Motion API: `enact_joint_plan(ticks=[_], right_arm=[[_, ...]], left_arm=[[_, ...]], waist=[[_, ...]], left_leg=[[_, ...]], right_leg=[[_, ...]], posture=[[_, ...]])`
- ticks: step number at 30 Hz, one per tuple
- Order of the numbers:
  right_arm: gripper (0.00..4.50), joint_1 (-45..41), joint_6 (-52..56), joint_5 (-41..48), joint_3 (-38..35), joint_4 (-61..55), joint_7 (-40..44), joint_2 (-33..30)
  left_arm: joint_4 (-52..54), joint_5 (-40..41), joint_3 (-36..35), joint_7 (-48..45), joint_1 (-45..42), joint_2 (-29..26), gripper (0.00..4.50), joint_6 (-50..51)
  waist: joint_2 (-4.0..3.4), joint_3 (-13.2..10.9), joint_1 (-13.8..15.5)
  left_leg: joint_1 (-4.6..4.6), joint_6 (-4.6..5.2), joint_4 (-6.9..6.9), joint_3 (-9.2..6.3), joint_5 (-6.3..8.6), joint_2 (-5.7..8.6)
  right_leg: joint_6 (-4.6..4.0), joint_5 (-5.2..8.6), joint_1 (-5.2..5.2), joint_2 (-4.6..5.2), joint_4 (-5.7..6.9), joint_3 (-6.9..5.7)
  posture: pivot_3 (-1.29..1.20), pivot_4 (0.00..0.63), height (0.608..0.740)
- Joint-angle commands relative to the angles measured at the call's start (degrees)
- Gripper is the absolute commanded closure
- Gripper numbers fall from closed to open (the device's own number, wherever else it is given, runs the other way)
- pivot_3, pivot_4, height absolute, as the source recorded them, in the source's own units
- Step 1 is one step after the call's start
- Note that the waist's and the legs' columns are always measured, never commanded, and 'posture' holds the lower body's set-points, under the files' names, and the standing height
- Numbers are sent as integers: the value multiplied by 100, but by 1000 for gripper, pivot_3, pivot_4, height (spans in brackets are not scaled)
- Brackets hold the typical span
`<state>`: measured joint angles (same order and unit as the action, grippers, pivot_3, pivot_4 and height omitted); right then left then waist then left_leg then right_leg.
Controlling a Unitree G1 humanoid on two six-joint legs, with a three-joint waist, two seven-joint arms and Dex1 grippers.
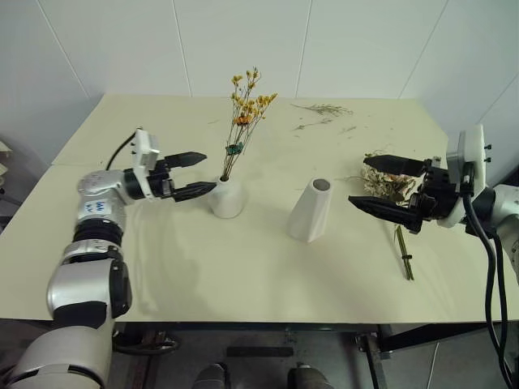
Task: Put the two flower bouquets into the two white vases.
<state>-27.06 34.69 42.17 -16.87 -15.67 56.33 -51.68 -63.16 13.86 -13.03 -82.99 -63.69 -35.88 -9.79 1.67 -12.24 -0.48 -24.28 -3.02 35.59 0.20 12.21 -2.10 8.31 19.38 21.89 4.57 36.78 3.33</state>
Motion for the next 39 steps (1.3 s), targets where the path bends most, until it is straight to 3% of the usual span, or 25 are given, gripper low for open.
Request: enact_joint_plan(ticks=[1, 4, 10, 13, 18, 27, 31, 39], right_arm=[[0, 209, 98, -46, -515, -216, -245, -267], [0, 525, 340, -139, -673, -289, -430, -472], [0, 958, 736, -924, -761, -113, -1338, -824], [0, 905, 1574, -1173, -395, 175, -1733, -1039], [0, -80, 2278, -1608, 450, 1104, -2193, -930], [0, -1470, 2388, -2106, 1294, 2519, -2173, -353], [0, -1804, 2761, -2166, 1600, 2895, -1982, -219], [0, -2142, 2414, -2593, 2076, 3613, -1846, 119]], left_arm=[[539, 467, -303, -588, 161, -427, 43, 172], [1026, 893, -497, -858, 371, -603, 43, 504], [3097, 2097, -868, -787, 1401, -824, 43, 1743], [3983, 2535, -1010, -524, 1886, -857, 43, 2183], [4908, 2890, -1113, -134, 2323, -852, 43, 2574], [5975, 3373, -1417, 381, 2964, -848, 43, 2939], [6261, 3508, -1568, 548, 3265, -906, 43, 3003], [6647, 3791, -1776, 790, 3563, -1012, 43, 3196]], waist=[[0, 0, 8], [0, 0, 10], [0, 0, 6], [0, 0, -2], [0, 0, -116], [-2, 0, -193], [-2, 0, -191], [-2, 0, -193]], left_leg=[[0, 0, -1, 0, 0, -1], [0, 1, -1, 0, 1, -4], [1, 3, 2, 2, 2, -6], [5, 3, 4, 2, 2, -8], [10, 8, 5, 6, -2, -11], [3, 9, -18, 24, -2, -15], [-1, 9, -34, 37, -3, -16], [-5, 8, -35, 46, -3, -17]], right_leg=[[-2, 1, 0, 0, 0, -1], [-3, 2, 0, 0, 0, -1], [-6, 3, -1, 1, 8, 5], [-9, 4, -1, 0, 17, 5], [-25, -5, -3, 2, 13, 7], [-27, -5, 25, -1, 11, 16], [-27, -5, 43, -1, 11, 26], [-28, -4, 52, -3, 15, 32]], posture=[[0, 150, 740], [0, 150, 740], [0, 150, 740], [0, 150, 740], [0, 150, 740], [0, 150, 740], [0, 150, 740], [0, 150, 740]])
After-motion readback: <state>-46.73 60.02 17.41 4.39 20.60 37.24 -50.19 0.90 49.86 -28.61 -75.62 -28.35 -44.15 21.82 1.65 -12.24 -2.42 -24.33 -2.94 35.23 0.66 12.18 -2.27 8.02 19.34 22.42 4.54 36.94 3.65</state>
